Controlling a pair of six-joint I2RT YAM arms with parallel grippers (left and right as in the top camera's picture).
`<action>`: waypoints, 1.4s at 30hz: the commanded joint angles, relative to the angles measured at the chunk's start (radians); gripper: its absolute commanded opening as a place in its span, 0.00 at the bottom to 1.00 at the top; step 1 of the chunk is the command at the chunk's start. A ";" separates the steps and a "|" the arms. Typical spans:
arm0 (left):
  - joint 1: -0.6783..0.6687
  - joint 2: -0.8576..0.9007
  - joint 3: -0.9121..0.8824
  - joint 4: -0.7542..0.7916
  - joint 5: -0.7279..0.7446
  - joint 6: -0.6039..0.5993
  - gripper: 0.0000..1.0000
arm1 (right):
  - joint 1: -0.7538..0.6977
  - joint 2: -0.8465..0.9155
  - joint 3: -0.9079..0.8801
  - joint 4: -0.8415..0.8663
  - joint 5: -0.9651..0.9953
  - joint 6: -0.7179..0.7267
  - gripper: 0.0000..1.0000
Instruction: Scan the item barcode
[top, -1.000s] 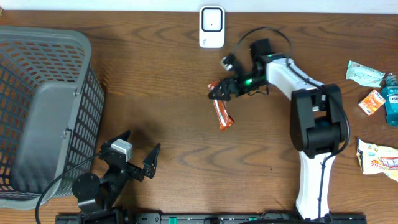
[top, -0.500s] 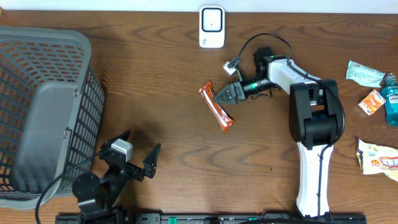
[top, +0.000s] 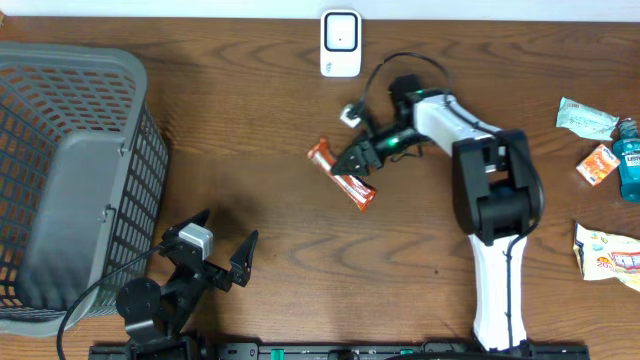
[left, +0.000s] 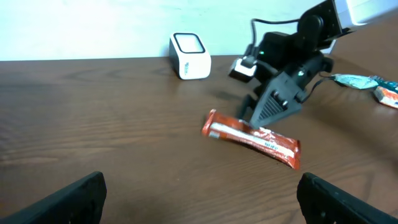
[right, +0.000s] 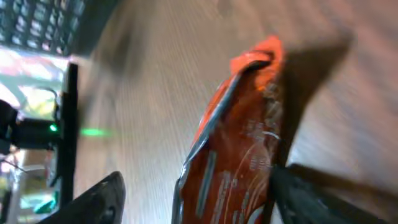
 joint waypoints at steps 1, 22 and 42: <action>0.002 -0.005 -0.017 -0.022 0.013 -0.005 0.98 | 0.078 0.226 -0.122 0.001 0.790 0.077 0.61; 0.002 -0.005 -0.017 -0.022 0.013 -0.005 0.98 | -0.081 0.203 0.076 -0.044 0.916 0.738 0.01; 0.002 -0.005 -0.017 -0.022 0.013 -0.005 0.98 | -0.116 0.001 0.066 -0.066 0.707 0.437 0.99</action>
